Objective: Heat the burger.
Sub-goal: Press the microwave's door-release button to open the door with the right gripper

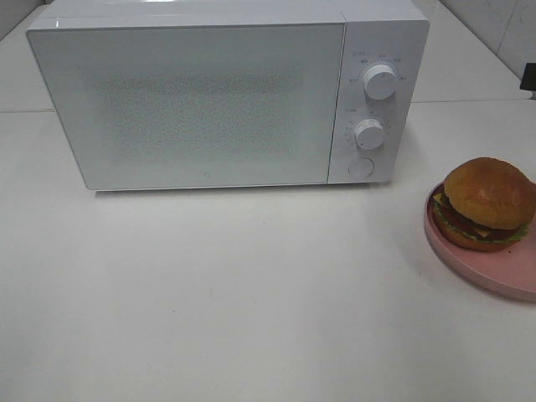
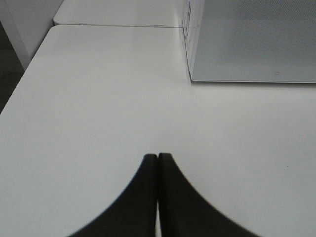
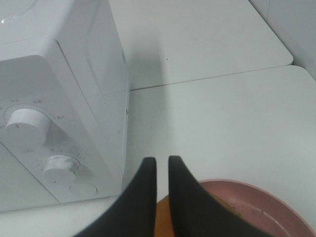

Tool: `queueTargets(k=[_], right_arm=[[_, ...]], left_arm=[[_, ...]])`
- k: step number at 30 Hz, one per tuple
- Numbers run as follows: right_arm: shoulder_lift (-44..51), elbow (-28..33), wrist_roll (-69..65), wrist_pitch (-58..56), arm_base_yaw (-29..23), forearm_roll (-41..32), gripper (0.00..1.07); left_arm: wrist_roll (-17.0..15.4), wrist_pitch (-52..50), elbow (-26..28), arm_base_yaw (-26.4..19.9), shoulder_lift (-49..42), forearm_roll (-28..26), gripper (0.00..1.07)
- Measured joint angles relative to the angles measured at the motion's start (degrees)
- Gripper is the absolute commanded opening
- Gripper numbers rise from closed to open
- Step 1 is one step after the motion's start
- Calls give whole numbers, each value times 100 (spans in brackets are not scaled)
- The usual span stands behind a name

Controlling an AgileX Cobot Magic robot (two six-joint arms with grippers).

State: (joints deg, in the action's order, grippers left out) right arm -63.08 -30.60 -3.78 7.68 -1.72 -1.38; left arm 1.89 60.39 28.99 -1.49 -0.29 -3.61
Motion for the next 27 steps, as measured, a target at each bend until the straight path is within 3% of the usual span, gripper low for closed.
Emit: queueTargets(k=[8, 13, 16, 18, 27], right_arm=[[-865, 0, -178, 705, -6, 0, 0], [-1387, 0, -178, 1209, -745, 264, 0], [-1473, 0, -178, 1301, -905, 304, 0], [-1816, -6, -183, 1570, -1478, 372, 0], [-2618, -6, -321, 2229, -2280, 401, 0]], left_arm=[[0, 0, 0, 0, 0, 0, 0], [0, 0, 0, 0, 0, 0, 0], [0, 0, 0, 0, 0, 0, 0], [0, 0, 0, 0, 0, 0, 0], [0, 0, 0, 0, 0, 0, 0]])
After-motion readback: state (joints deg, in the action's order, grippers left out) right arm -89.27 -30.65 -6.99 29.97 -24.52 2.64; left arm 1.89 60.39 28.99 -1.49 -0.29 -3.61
